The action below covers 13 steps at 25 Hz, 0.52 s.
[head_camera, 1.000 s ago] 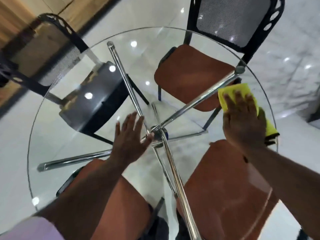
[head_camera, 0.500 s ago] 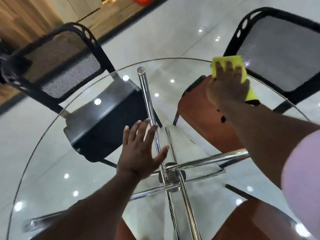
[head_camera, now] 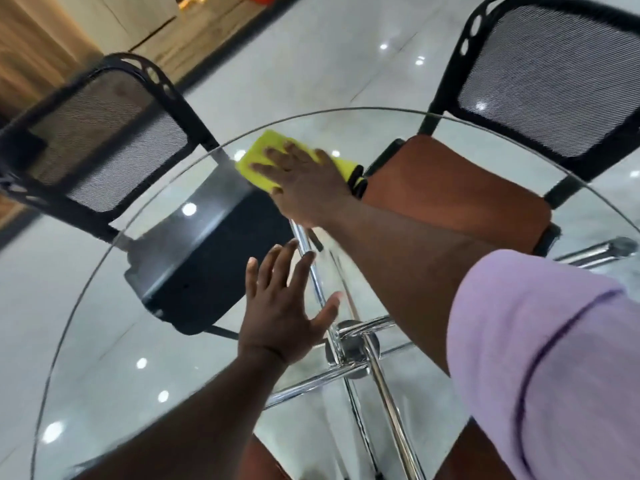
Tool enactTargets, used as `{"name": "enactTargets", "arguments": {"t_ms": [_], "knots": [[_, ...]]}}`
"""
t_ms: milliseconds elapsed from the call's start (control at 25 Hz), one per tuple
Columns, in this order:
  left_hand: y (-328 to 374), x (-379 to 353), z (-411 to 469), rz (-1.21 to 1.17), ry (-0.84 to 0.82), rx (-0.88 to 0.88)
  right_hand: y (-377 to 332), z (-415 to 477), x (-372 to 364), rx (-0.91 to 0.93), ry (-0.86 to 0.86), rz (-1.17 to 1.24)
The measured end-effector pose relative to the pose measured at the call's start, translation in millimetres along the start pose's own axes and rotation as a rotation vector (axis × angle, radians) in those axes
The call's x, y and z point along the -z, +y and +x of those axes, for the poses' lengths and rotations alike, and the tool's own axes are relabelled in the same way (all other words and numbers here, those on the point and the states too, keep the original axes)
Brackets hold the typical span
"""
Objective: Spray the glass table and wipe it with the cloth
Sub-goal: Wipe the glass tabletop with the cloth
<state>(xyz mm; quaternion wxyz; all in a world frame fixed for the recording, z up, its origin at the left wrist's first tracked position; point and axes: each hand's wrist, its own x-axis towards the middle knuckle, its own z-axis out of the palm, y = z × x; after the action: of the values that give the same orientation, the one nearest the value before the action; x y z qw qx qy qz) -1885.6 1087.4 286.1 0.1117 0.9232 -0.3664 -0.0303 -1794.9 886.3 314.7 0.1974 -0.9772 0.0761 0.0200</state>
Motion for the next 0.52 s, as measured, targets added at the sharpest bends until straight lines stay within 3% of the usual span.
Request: {"name": "enactTargets", "arguments": {"t_ms": [160,280,440,520], "knots": [[1,1,-1,0.001,-0.045,-0.009,98,-79,28,-0.366,0.17,-0.052],[4,2,-3,0.004,-0.049,-0.025,154,-185,46,-0.662,0.234,-0.039],[7,4,-7,0.023,-0.049,-0.047,141,-338,12,-0.796,0.356,-0.363],[11,9,-20,0.032,-0.073,-0.071,105,-400,-12,-0.825,0.357,-0.404]]}}
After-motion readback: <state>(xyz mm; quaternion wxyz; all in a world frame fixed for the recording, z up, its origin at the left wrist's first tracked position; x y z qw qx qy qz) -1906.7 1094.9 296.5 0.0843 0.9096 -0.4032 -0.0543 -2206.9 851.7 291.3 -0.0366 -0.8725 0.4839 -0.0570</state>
